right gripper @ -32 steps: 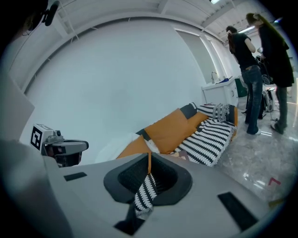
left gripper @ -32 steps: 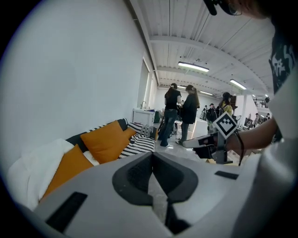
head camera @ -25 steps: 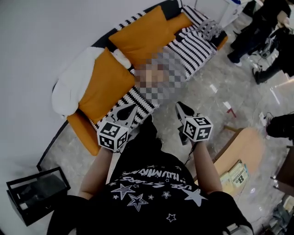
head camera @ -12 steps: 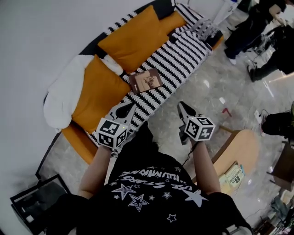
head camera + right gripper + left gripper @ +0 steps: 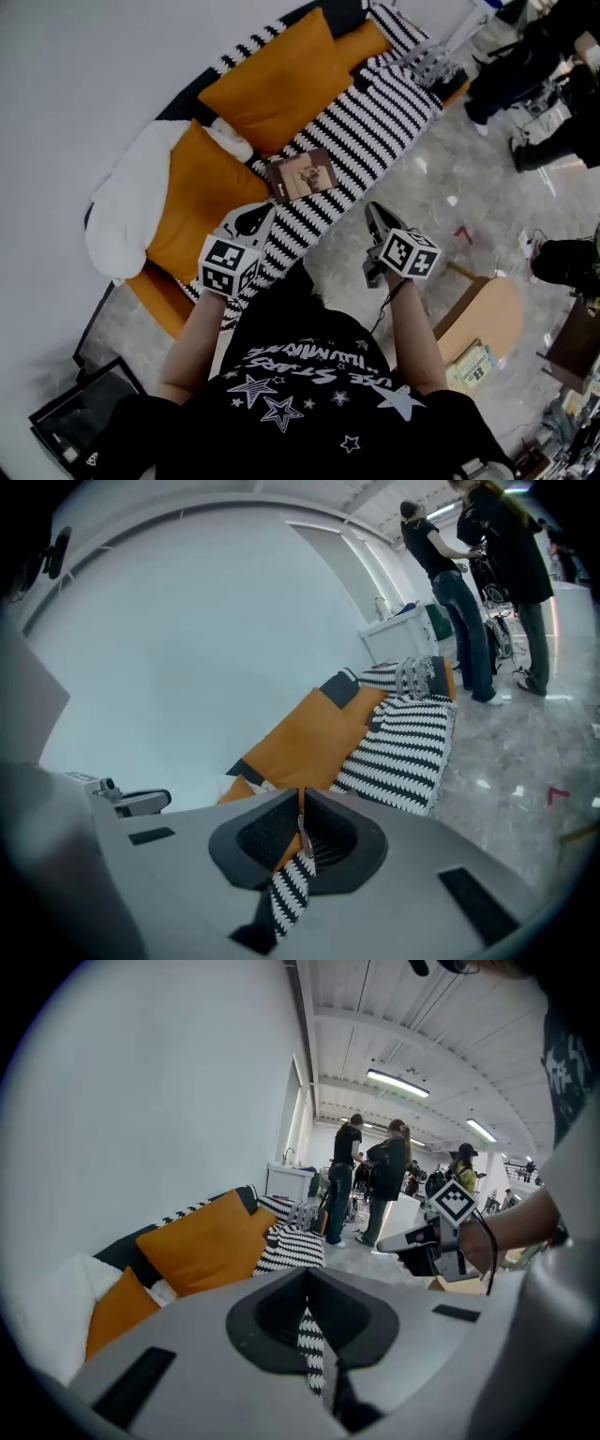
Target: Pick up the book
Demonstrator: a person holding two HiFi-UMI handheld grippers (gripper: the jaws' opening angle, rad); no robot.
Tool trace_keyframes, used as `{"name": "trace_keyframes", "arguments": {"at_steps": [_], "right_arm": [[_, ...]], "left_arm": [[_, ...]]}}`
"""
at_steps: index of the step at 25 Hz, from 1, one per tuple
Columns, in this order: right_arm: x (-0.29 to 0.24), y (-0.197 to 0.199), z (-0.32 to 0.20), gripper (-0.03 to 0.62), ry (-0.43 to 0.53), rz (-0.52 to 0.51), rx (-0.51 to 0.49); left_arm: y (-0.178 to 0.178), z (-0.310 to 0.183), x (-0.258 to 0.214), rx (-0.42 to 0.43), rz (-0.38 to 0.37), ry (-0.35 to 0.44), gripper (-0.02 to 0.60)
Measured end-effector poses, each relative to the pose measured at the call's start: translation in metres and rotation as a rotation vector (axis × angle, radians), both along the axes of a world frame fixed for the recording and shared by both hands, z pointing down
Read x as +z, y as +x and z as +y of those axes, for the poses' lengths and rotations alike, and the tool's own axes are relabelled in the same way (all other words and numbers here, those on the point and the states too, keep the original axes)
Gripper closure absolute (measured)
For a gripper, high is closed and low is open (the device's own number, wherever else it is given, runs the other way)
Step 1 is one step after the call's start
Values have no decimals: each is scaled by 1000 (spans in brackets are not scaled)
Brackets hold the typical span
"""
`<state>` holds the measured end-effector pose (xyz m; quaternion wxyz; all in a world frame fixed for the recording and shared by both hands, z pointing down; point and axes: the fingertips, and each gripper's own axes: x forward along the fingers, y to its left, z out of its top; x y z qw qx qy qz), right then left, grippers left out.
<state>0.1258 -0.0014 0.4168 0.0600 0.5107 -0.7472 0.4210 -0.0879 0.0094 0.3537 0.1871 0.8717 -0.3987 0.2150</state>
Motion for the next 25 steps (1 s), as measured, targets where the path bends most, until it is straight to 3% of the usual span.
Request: {"name": "trace_keyframes", "arguments": {"at_steps": [5,9,12,15,22,25], "right_arm": [[13,-6,-15,560,-49,22,2],[23,-6,-34,560,-83,-40,53],[44,3,-34,560,-148,-66,119],[62,9,-35,560,-183,-45,113],[125,13,-52,560,-276,-51,80],[154,9,-51,560,-324,-117,91]], "left_arm": [[-5,-28,14,14,12,-24,577],[-6,-49,27,42,16,-39,577],[1,-55,42,84,-6,-68,577],[14,-60,55,104,-15,-89,577],[22,-88,98,36,-17,-134,577],[28,-91,122,33,-39,-162,577]]}}
